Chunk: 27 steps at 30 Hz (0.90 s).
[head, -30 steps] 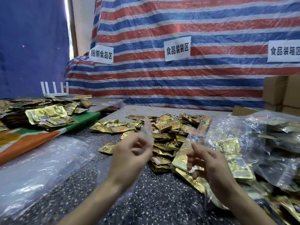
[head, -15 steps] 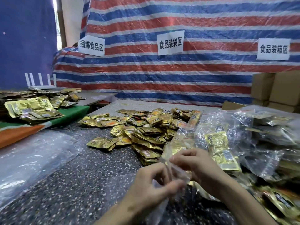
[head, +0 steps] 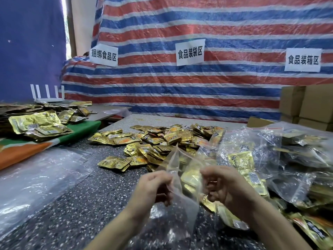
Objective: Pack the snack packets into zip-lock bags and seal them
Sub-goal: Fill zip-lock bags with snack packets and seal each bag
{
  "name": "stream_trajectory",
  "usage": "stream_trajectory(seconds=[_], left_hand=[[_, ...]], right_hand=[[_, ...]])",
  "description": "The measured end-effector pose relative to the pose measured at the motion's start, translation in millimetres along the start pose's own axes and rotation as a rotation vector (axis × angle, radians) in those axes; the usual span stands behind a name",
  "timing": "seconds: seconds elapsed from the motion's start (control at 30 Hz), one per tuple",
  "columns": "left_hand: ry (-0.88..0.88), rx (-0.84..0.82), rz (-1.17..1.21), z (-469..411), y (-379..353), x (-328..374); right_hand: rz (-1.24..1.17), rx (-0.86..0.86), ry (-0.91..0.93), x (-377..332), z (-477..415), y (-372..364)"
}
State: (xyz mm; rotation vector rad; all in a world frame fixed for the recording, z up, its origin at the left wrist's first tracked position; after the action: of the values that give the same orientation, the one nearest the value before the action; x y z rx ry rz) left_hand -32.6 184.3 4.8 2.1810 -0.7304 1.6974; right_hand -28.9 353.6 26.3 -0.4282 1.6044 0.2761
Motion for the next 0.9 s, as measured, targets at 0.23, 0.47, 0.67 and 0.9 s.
stream_trajectory(seconds=[0.23, 0.47, 0.67, 0.9], left_hand=[[-0.149, 0.213, -0.026, 11.4, 33.0, 23.9], [-0.019, 0.054, 0.088, 4.5, 9.4, 38.4], [0.393, -0.341, 0.273, -3.2, -26.1, 27.8], [0.37, -0.284, 0.129, -35.0, -3.1, 13.6]], right_hand=[[0.08, 0.226, 0.153, -11.0, 7.8, 19.1], [0.318, 0.093, 0.502, -34.4, 15.1, -2.2], [0.196, -0.229, 0.437, -32.5, 12.1, -16.2], [0.217, -0.268, 0.313, -35.4, 16.8, -12.5]])
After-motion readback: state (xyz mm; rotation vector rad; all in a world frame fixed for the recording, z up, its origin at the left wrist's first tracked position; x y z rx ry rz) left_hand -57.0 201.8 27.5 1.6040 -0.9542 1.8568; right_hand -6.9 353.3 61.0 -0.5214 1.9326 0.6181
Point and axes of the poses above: each hand's wrist, its own z-axis away from the middle knuckle, its own y-axis out of the back of the hand, x = y × z, the point moved 7 cm from there along -z, towards the middle knuckle, and after that the axes turned 15 degrees about -x, right-handed, at the moved point
